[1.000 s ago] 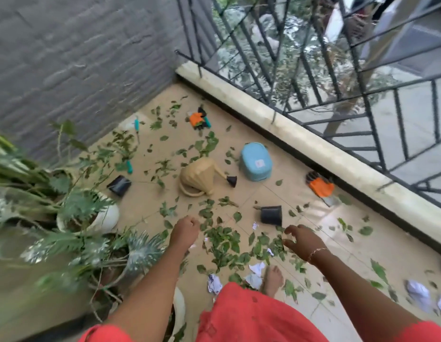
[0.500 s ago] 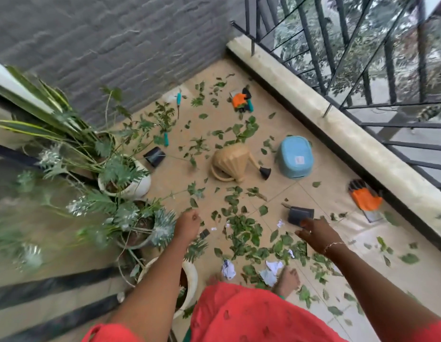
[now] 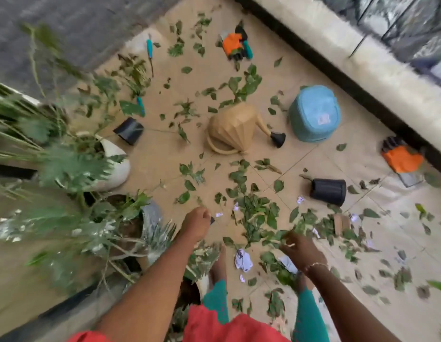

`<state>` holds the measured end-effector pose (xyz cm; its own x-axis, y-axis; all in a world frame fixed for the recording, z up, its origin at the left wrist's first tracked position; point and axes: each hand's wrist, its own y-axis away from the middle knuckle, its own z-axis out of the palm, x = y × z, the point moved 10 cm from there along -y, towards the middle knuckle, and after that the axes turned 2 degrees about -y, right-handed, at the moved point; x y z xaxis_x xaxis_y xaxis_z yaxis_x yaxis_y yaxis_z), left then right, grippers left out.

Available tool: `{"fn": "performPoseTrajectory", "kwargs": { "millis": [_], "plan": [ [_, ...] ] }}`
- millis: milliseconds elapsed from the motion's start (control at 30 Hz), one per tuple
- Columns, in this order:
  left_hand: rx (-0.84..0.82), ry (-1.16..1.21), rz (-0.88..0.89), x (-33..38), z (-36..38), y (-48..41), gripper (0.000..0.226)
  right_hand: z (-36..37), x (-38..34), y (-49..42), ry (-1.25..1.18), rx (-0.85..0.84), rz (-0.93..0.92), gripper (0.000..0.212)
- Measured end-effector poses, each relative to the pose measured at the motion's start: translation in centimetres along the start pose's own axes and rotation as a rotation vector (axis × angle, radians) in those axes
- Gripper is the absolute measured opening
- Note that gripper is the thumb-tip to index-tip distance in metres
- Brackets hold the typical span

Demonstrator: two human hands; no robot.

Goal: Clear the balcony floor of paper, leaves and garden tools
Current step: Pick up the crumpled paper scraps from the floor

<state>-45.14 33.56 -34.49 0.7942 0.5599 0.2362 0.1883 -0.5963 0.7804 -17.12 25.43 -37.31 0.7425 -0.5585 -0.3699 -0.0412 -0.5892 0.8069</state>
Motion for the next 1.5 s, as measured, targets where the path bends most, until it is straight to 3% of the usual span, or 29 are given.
{"fn": "performPoseTrajectory", "kwargs": {
  "millis": [167, 333, 400, 533, 733, 900, 1033, 1267, 1367, 1433, 1467, 1500],
  "plan": [
    [-0.013, -0.014, -0.050, -3.5, 7.5, -11.2, 0.030, 11.4, 1.5, -9.7, 0.448, -0.209, -0.155, 0.043],
    [0.012, -0.004, -0.091, -9.0, 15.6, -18.5, 0.031, 22.5, 2.8, -15.4, 1.006, -0.240, -0.601, 0.026],
    [0.012, -0.021, -0.087, -11.1, 18.2, -20.2, 0.031, 26.7, 4.9, -17.4, 1.119, -0.291, -0.632, 0.013],
    [0.056, -0.091, -0.111, -14.9, 21.3, -23.4, 0.027, 33.1, 5.8, -18.2, 1.267, -0.292, -0.942, 0.038],
    [0.201, -0.088, -0.201, -19.1, 21.6, -27.2, 0.033, 37.5, 8.4, -20.6, 1.566, -0.410, -1.173, 0.027],
    [0.225, -0.057, -0.165, -19.2, 22.0, -29.5, 0.055, 37.3, 8.9, -20.8, 1.427, -0.455, -1.256, 0.022],
    [0.271, -0.116, -0.116, -17.9, 21.8, -30.2, 0.047, 35.1, 8.2, -20.0, 1.111, -0.352, -1.252, 0.010],
    [0.166, -0.089, -0.073, -18.1, 22.3, -30.9, 0.009, 30.6, 8.4, -23.0, 0.492, -0.515, -0.832, 0.034],
    [0.137, 0.058, 0.048, -18.2, 22.6, -30.6, 0.019, 28.2, 6.1, -23.8, 0.166, -0.511, -0.721, 0.036],
    [0.128, 0.185, 0.091, -18.1, 22.6, -30.1, 0.017, 26.7, 4.8, -24.6, -0.050, -0.498, -0.622, 0.016],
    [0.125, 0.238, 0.100, -18.1, 22.7, -29.9, 0.020, 26.1, 4.4, -25.2, -0.133, -0.498, -0.554, 0.015],
    [0.126, 0.268, 0.102, -17.9, 22.7, -29.7, 0.022, 25.8, 4.3, -26.1, -0.181, -0.481, -0.484, 0.028]
  ]
}}
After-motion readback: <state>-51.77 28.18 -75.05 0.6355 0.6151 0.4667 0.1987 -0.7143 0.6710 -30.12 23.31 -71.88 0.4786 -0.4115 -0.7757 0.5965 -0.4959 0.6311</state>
